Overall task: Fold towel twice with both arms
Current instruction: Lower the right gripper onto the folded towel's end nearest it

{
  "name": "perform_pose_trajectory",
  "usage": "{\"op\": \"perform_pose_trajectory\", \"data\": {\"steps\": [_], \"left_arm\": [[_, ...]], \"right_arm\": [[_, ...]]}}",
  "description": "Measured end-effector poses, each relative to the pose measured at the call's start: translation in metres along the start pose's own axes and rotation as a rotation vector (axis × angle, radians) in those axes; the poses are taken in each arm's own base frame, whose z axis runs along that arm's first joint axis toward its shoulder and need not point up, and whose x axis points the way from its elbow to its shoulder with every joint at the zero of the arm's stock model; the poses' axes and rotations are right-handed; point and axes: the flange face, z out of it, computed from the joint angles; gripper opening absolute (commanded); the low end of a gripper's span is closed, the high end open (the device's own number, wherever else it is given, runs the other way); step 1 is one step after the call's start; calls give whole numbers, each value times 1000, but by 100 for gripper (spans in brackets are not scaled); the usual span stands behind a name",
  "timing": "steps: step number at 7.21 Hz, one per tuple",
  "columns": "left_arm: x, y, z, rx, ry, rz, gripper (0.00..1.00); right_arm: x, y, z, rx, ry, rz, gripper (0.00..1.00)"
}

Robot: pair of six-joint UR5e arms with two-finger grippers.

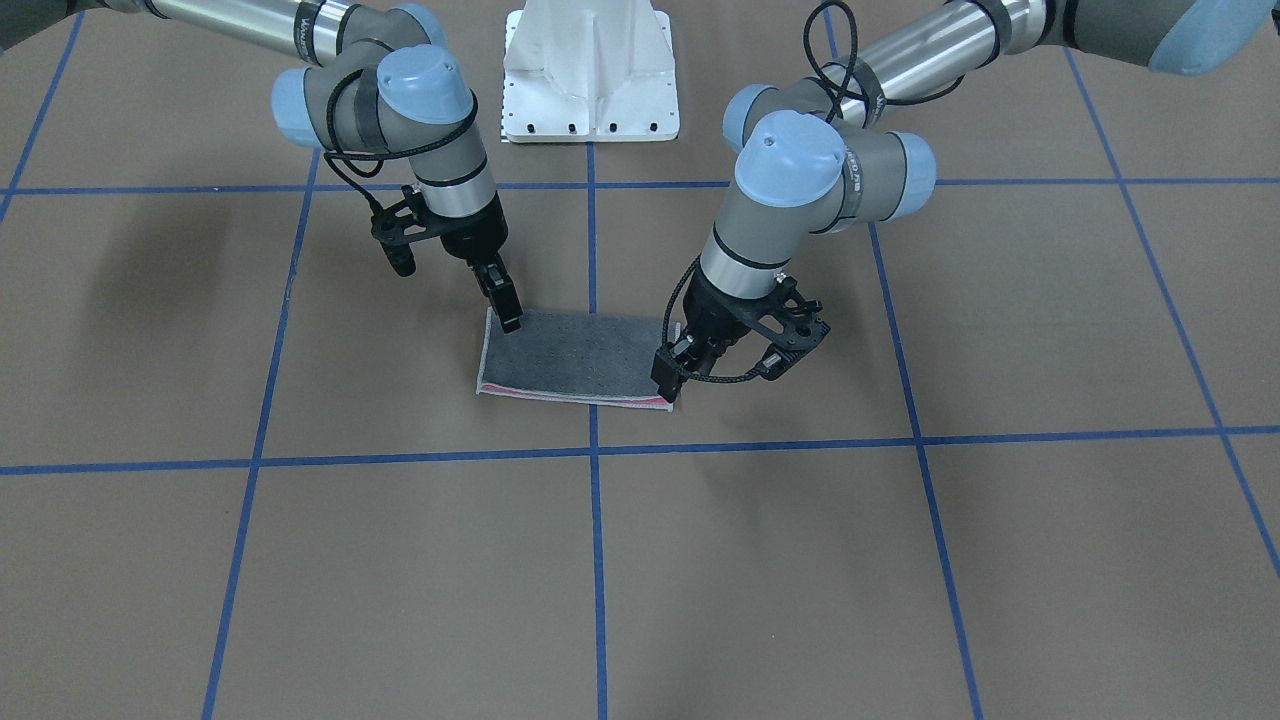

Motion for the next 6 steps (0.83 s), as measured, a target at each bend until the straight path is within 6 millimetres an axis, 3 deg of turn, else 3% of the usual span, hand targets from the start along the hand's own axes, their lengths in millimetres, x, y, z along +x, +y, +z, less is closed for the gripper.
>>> {"op": "perform_pose_trajectory", "data": {"steps": [3,4,5,6], "left_arm": [[-1,0,1,0,-3,-1,66],[-2,-1,2,1,-3,-1,66],[-2,-1,2,1,-3,-1,66],[-3,-2,2,1,-3,0,66]], "right_arm": [[4,1,6,6,10,-3,51],[4,0,7,7,11,-2,39],[4,0,7,8,11,-2,8],[4,0,7,8,11,-1,0]]}}
